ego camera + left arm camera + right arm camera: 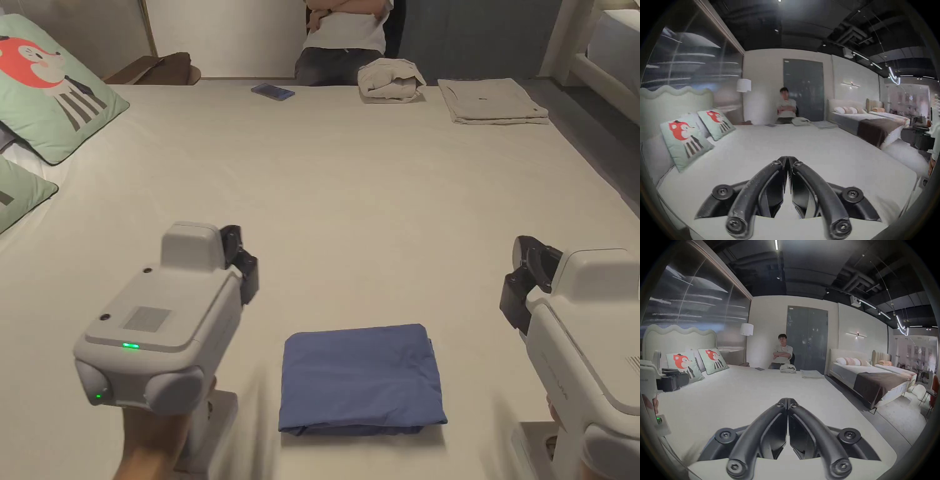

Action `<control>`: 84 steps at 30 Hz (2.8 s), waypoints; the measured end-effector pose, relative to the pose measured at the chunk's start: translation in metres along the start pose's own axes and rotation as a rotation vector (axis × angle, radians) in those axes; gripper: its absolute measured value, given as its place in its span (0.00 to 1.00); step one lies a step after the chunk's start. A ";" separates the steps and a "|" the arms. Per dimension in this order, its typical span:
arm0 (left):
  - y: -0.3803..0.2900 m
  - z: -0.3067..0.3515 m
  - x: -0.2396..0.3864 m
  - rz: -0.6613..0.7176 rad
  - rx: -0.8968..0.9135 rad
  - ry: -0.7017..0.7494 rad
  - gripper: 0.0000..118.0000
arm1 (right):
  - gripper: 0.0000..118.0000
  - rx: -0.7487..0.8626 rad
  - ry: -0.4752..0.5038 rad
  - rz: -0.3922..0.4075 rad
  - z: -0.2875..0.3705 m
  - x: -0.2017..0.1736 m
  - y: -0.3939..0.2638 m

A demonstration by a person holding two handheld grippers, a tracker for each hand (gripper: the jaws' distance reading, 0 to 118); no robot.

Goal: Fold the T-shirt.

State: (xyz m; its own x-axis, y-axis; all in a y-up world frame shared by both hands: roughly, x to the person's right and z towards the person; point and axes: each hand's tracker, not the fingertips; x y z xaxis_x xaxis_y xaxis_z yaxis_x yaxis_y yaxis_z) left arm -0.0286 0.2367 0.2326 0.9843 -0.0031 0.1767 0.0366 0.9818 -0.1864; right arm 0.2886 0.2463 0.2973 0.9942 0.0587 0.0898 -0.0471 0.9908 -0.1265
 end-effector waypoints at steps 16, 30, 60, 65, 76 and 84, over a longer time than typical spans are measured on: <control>-0.001 0.004 -0.044 0.053 0.018 0.093 0.00 | 0.00 0.002 0.052 0.035 -0.012 -0.029 0.000; -0.008 -0.004 -0.039 0.058 -0.015 0.080 0.00 | 0.00 -0.428 0.136 0.043 -0.079 -0.073 -0.127; -0.119 -0.099 -0.015 0.569 -0.914 -0.332 0.93 | 0.00 -0.603 0.153 0.010 -0.092 -0.070 -0.163; -0.129 -0.107 -0.010 0.598 -0.915 -0.343 0.82 | 0.00 -0.608 0.161 -0.008 -0.093 -0.067 -0.165; -0.124 -0.110 -0.009 0.645 -0.940 -0.395 0.25 | 0.00 -0.607 0.176 -0.021 -0.093 -0.064 -0.166; -0.099 -0.112 -0.012 0.559 -0.907 -0.419 0.17 | 0.00 -0.581 0.184 -0.003 -0.091 -0.069 -0.138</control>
State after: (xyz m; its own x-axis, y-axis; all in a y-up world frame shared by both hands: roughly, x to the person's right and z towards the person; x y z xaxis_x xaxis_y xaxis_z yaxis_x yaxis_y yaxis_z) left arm -0.0244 0.1186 0.1403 0.7734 0.6212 0.1261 -0.1093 0.3267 -0.9388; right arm 0.2353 0.0944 0.2190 0.9971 -0.0170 -0.0746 -0.0356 0.7597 -0.6493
